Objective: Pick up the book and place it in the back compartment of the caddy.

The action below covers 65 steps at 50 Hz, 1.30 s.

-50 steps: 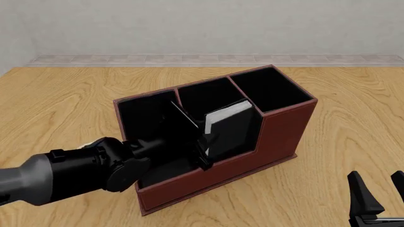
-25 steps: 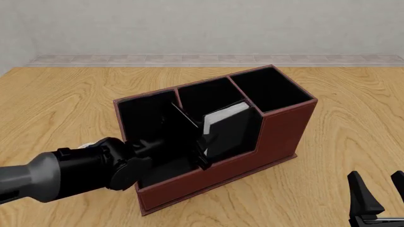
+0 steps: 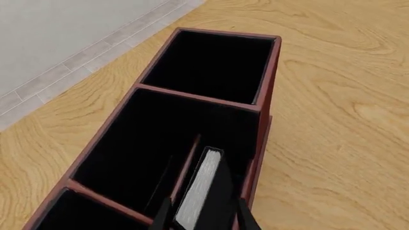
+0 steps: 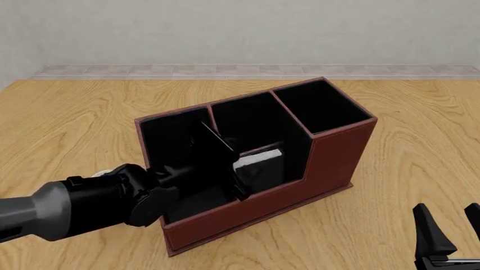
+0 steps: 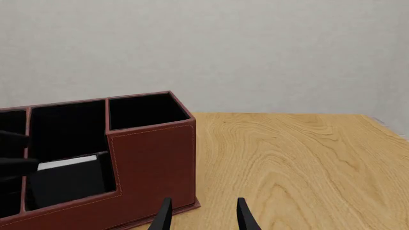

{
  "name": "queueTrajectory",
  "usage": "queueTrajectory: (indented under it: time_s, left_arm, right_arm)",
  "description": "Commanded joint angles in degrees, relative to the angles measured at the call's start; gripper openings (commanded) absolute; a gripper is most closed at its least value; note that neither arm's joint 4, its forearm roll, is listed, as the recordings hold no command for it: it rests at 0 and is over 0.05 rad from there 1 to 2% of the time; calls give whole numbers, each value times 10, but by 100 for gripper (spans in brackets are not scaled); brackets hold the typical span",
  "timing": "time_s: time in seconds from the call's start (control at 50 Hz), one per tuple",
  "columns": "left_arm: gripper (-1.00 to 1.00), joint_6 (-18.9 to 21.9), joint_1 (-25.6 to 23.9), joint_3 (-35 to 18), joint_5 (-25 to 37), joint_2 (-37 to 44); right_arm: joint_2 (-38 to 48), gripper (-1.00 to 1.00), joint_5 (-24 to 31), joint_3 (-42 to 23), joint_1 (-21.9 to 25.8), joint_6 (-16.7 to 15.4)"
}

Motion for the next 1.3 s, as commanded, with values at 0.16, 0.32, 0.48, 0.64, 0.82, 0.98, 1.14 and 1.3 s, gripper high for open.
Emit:
queueTrajectory:
  time_s: [0.16,0.32,0.48,0.64,0.82,0.98,1.14,1.3]
  left_arm:
    - [100,2,1,5,0,-9]
    - [100,5,1,10,0,-15]
    - [100,5,-3,16,5,-28]
    - [100,9,-2,30,4,-46]
    - [100,9,3,60,4,-90]
    - [100,9,9,81,9,-122]
    - [100,0,15,104,17,-166]
    - [100,0,27,120,37,-213]
  right_arm:
    - [0,100,0,0,0,0]
    - [0,100,0,0,0,0]
    - [0,100,0,0,0,0]
    - [0,100,0,0,0,0]
    - [0,100,0,0,0,0]
    - [0,100,0,0,0,0]
    - [0,100,0,0,0,0]
    - [0,100,0,0,0,0]
